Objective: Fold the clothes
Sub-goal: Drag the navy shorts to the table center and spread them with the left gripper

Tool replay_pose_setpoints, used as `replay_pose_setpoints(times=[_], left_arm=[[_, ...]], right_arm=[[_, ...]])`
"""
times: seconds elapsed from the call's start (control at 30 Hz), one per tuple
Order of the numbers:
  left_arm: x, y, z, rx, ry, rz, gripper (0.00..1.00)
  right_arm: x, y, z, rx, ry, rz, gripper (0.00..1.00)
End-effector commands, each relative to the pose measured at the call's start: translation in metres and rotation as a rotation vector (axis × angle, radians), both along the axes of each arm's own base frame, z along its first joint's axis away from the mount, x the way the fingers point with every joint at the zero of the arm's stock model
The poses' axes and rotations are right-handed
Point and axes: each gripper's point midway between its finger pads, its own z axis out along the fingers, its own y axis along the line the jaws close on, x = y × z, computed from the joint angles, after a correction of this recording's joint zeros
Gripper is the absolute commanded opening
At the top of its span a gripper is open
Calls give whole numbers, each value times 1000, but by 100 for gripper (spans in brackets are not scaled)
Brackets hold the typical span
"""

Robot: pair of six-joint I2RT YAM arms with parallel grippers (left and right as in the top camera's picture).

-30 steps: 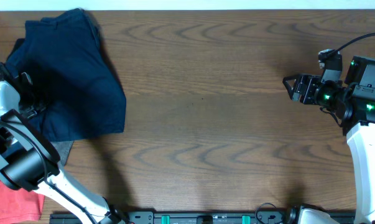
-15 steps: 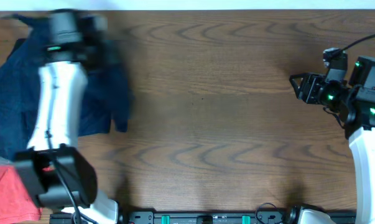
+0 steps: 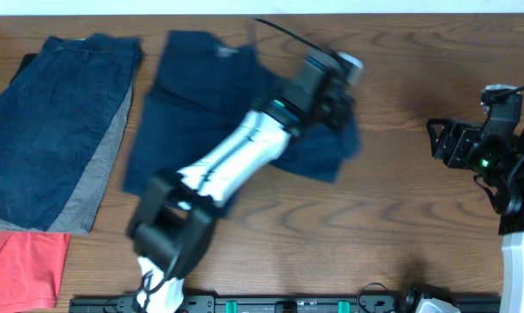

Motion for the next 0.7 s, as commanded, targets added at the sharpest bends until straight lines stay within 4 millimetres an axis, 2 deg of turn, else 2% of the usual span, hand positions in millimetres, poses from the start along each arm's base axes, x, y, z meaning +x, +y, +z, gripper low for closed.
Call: replay_pose_setpoints(times=[0.0,0.03,0.07,0.13,0.17,0.2,0.33,0.47,0.53,0.67], left_arm=[[-20,-28,-19,-4,25,-54,6],[-26,-35,-21,-3,25,-69,11],[-31,-39,-21,0,20,-82,27],[-35,-41,-18,4,5,-100,73],[-34,-38,-15,5,5,-96,92],[-33,-34,-11,6,7,-89,98],[-16,3,17,18,5,-16,98],[14,68,44,67,-11,146,98],[28,103,44,120,-13,212,98],[49,166,19,216,70,336,98]], right_arm=[[-6,-10,11,-64,-22,-32,70],[-7,-10,11,-67,-21,-29,70],[-8,-9,10,-69,-17,-26,71],[-10,-9,9,-66,-8,-25,73],[-10,-9,8,-65,-7,-24,73],[-10,-8,8,-65,-5,-23,73],[-10,-3,9,-56,-12,4,75],[-11,0,8,-46,-10,22,75],[-11,1,6,-43,-1,28,75],[-10,7,-1,-37,29,54,76]])
